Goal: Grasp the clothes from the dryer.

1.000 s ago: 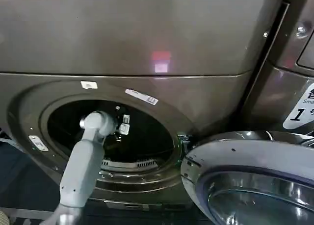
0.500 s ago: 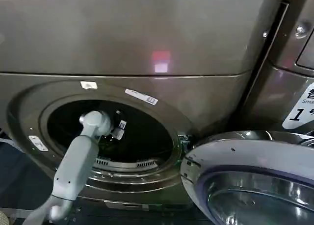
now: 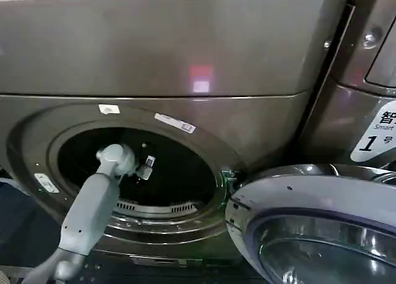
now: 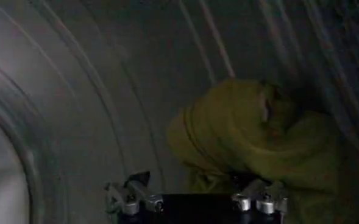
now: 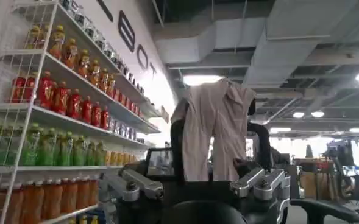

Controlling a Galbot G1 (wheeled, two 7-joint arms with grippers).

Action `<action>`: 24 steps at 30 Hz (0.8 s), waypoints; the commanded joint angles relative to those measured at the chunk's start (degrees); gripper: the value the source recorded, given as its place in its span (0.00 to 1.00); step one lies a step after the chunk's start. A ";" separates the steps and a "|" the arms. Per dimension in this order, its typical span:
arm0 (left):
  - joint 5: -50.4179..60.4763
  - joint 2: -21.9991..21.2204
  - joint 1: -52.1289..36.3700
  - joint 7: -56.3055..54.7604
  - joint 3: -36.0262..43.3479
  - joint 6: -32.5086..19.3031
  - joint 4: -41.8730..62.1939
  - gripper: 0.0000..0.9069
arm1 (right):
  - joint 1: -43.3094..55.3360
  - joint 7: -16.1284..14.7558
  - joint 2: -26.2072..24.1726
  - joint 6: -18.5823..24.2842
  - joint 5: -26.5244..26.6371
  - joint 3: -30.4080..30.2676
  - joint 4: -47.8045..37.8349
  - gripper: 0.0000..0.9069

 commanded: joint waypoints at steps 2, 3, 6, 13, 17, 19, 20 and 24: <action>-5.05 0.27 0.14 0.28 0.41 -0.08 2.45 0.00 | -0.08 0.03 0.19 0.09 0.00 -0.08 0.07 1.00; -5.27 0.27 0.14 0.27 0.39 -0.01 2.77 0.00 | -0.03 0.02 0.21 0.09 -0.01 -0.16 0.09 1.00; -6.05 0.24 0.07 0.21 0.39 0.34 3.39 0.00 | 0.04 0.03 0.18 0.03 0.01 -0.30 0.26 1.00; -7.63 0.24 -0.05 0.17 0.11 2.35 2.21 0.00 | 0.30 -0.02 0.27 -0.05 0.06 -0.73 0.33 1.00; -7.69 -0.35 -0.60 -0.64 -0.79 4.91 0.25 0.00 | 0.25 -0.17 0.40 0.01 0.06 -0.87 0.30 1.00; -10.10 -1.02 -1.49 -6.08 -1.14 6.22 0.02 0.00 | 0.31 -0.29 0.39 -0.10 0.13 -0.99 0.44 1.00; -12.18 -1.80 -2.16 -11.16 -1.30 7.38 0.44 0.00 | 0.33 -0.36 0.40 -0.20 0.20 -1.04 0.58 1.00; -17.63 -5.10 -3.73 -31.87 -2.24 13.32 2.06 0.00 | 0.47 -0.81 0.73 -0.81 0.44 -1.35 1.64 1.00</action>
